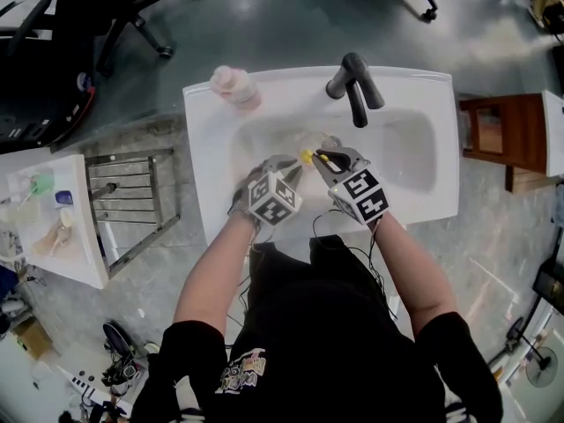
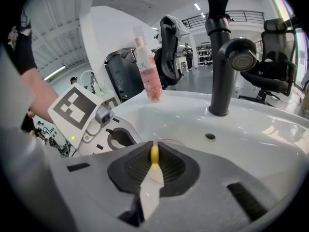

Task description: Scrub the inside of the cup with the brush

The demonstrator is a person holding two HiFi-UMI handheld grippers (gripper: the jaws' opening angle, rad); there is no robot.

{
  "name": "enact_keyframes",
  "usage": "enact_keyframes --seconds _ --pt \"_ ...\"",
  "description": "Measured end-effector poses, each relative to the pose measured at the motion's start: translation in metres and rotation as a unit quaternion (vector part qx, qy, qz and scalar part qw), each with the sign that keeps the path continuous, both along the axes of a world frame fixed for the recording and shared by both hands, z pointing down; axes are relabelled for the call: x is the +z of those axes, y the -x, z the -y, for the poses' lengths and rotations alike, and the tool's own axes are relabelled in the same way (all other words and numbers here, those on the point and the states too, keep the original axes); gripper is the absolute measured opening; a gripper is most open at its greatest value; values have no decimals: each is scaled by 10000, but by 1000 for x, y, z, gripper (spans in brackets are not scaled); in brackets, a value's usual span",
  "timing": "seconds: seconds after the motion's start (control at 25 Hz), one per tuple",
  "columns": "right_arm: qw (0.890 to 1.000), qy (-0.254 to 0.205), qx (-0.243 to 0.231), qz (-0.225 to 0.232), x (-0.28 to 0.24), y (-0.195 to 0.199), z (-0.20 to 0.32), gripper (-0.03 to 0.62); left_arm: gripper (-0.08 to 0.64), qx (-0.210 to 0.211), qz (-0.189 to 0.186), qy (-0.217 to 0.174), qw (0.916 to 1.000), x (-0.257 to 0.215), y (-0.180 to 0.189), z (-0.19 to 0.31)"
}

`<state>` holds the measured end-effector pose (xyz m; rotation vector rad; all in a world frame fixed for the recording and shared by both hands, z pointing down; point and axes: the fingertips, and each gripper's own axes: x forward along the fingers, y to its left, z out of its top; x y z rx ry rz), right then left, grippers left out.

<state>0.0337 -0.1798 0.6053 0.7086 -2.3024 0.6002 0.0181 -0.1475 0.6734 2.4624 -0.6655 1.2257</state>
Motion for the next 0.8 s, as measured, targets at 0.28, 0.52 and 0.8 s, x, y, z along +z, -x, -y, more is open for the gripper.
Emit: enact_keyframes --seconds 0.28,0.52,0.8 --pt "9996 -245 115 9 0 4 19 37 46 -21 -32 7 10000 0 -1 0" --pt "9985 -475 185 -194 1 1 30 37 46 -40 -42 -5 10000 -1 1 1" --pt "9972 -565 243 -427 5 -13 37 37 46 -50 -67 -3 10000 -1 1 0"
